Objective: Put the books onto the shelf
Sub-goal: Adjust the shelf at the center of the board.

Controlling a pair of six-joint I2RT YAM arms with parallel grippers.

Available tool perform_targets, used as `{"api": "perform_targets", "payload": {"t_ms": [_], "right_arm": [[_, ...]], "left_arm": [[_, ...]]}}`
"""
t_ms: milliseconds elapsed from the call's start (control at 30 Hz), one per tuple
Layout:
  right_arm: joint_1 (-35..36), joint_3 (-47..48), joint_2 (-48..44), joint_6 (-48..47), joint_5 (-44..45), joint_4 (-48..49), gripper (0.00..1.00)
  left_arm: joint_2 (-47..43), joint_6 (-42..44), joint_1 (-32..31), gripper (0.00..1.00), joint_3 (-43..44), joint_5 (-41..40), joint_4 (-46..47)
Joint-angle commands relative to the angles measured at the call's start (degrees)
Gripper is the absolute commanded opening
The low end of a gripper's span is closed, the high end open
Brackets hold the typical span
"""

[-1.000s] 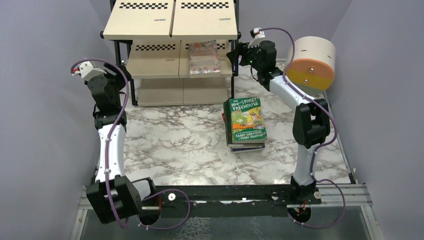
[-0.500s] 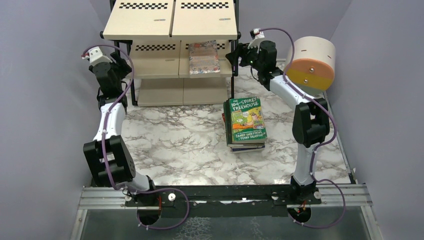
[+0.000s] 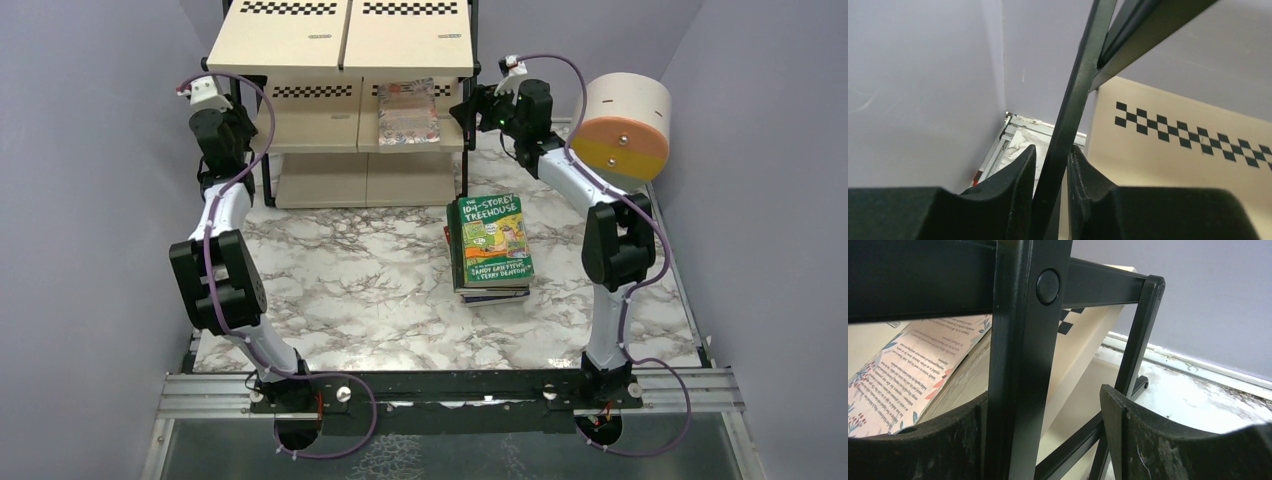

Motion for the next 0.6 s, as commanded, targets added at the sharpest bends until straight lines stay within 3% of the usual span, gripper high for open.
{"api": "perform_targets", "payload": {"t_ms": [0, 233, 433, 567], "right_arm": [[-1.0, 1.2, 2.7, -1.7, 0.8, -2.4, 0.67], [-1.0, 4.1, 4.4, -1.7, -0.7, -3.6, 0.67], [-1.0, 5.0, 5.0, -1.5, -1.8, -3.6, 0.67], [-0.9, 5.6, 5.3, -1.2, -2.9, -3.7, 0.65]], "left_arm": [[-0.8, 0.3, 0.3, 0.10, -0.3, 2.3, 2.1], [-11.3, 0.0, 0.3, 0.02, -10.3, -1.3, 3.3], [-21.7, 0.5, 0.3, 0.01, -19.8, -5.6, 3.2], [-25.0, 1.3, 0.3, 0.01, -21.4, -6.6, -0.2]]}}
